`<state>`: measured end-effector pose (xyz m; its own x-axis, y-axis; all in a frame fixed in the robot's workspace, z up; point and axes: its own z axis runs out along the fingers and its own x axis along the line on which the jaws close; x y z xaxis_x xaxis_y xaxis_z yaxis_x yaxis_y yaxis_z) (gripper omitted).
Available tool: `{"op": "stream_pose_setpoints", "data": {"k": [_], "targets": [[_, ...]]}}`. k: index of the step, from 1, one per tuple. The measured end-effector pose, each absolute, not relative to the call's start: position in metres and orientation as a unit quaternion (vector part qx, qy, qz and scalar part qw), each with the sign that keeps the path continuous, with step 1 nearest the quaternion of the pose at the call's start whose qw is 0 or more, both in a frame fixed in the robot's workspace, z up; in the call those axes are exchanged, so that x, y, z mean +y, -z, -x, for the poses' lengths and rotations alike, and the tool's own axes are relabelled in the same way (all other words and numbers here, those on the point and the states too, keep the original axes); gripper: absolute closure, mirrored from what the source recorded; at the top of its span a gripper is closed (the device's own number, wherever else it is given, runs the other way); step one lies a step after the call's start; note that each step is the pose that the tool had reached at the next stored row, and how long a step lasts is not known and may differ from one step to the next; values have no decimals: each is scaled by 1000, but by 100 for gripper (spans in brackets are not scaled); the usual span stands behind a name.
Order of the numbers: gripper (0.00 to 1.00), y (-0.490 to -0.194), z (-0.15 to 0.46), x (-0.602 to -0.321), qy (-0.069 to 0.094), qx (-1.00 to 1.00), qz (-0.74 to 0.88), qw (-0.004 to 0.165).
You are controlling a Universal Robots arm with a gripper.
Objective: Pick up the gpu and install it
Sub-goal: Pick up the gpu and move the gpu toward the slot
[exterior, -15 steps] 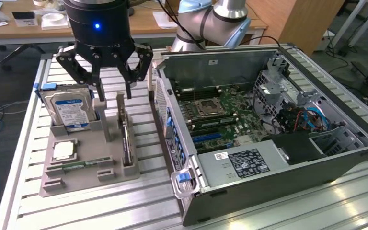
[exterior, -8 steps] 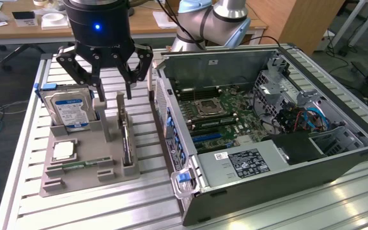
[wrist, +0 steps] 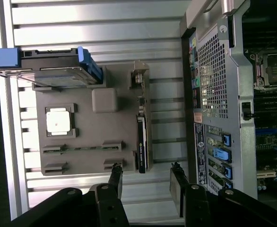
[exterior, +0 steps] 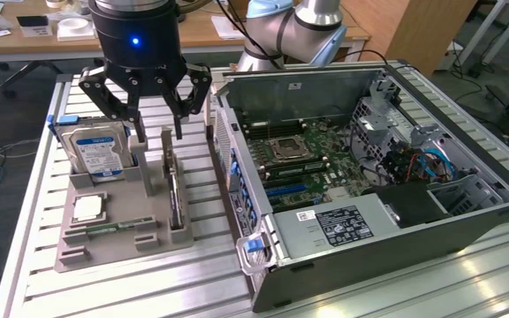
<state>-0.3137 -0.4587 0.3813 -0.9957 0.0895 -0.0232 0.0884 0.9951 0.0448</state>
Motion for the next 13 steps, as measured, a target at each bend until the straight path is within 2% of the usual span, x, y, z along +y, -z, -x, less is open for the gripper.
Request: {"op": "stream_pose_setpoints", "data": {"k": [13], "targets": [[47,-375,314,-459,-22,999,-44,13]]}}
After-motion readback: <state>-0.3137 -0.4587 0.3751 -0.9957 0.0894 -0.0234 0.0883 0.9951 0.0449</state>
